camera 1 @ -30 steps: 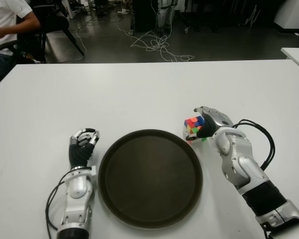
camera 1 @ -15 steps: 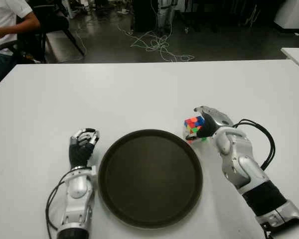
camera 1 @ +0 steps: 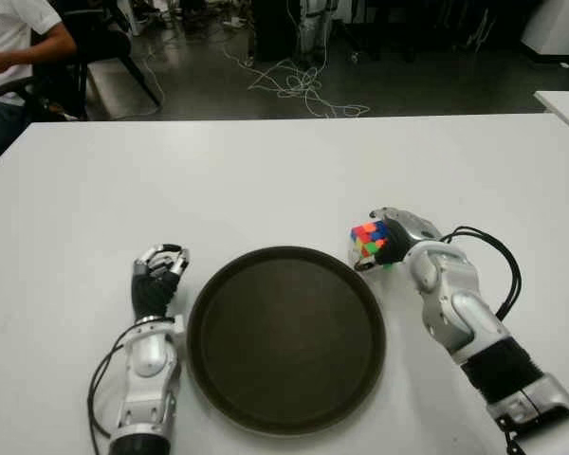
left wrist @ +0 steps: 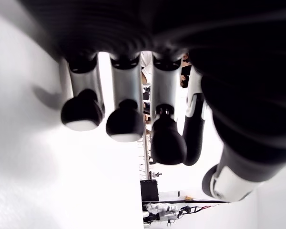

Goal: Pick up the Rubik's Cube and put it in the plate

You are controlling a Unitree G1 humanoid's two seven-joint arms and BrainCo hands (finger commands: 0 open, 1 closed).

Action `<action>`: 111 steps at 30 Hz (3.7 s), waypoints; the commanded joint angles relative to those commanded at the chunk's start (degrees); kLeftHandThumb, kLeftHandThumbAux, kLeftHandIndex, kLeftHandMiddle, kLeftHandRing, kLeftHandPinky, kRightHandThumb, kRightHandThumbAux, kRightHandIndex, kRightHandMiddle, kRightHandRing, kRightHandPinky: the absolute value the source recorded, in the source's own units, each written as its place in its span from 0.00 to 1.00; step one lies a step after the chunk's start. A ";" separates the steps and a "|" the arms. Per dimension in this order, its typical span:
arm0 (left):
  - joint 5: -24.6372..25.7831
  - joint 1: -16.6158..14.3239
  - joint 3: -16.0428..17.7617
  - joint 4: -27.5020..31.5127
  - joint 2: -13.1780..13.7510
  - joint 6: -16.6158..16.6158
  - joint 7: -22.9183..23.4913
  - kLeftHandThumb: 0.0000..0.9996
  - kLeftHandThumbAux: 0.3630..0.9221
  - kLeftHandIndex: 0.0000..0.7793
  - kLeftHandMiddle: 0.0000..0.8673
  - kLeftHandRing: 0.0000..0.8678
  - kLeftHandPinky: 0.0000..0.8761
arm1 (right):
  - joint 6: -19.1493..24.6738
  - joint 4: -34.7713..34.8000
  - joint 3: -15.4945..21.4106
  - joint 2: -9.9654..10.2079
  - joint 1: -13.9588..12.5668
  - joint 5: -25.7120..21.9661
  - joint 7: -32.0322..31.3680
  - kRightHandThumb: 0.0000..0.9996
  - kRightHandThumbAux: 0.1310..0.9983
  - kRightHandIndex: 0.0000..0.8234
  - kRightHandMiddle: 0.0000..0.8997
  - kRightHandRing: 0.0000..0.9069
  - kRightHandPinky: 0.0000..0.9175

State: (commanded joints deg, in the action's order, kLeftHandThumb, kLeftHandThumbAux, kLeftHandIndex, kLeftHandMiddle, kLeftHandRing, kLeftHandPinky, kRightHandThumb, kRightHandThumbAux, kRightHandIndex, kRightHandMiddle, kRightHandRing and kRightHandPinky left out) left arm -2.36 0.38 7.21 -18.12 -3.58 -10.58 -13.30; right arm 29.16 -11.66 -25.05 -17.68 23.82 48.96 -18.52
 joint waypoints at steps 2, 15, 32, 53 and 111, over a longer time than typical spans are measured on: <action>-0.40 0.03 -0.13 0.07 0.06 -0.05 -0.16 0.72 0.60 0.57 0.93 0.96 0.96 | 0.08 -0.45 -0.26 -0.10 0.38 0.06 -0.54 0.00 0.64 0.00 0.00 0.00 0.00; -0.50 -0.22 -0.06 -1.13 0.12 -1.66 -0.34 0.72 0.60 0.57 0.93 0.96 0.96 | 1.96 -4.78 -1.48 0.21 3.35 0.10 -2.95 0.00 0.64 0.00 0.00 0.00 0.00; -0.27 -0.27 0.45 -1.29 -0.22 -1.35 -0.58 0.72 0.60 0.57 0.93 0.96 0.96 | 3.20 -6.30 -1.01 1.19 3.97 -0.93 -1.61 0.00 0.65 0.00 0.00 0.00 0.00; 0.09 -0.08 0.36 -0.55 -0.17 -0.31 0.03 0.72 0.60 0.57 0.93 0.97 0.96 | 1.58 -7.35 -2.63 -0.13 5.28 -0.80 -4.49 0.00 0.76 0.08 0.13 0.12 0.05; -0.03 -0.14 0.69 -1.59 0.36 -2.03 0.51 0.72 0.60 0.57 0.92 0.96 0.95 | -8.16 -0.52 11.23 6.34 -2.31 -14.72 23.17 0.33 0.83 0.80 0.89 0.89 0.87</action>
State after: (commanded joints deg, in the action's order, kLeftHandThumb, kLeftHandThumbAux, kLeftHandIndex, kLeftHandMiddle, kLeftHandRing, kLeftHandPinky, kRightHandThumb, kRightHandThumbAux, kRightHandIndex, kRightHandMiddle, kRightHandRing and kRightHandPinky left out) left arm -2.39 0.24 7.90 -19.71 -3.22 -12.61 -12.79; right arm 21.00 -12.18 -13.82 -11.34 21.52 34.24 4.65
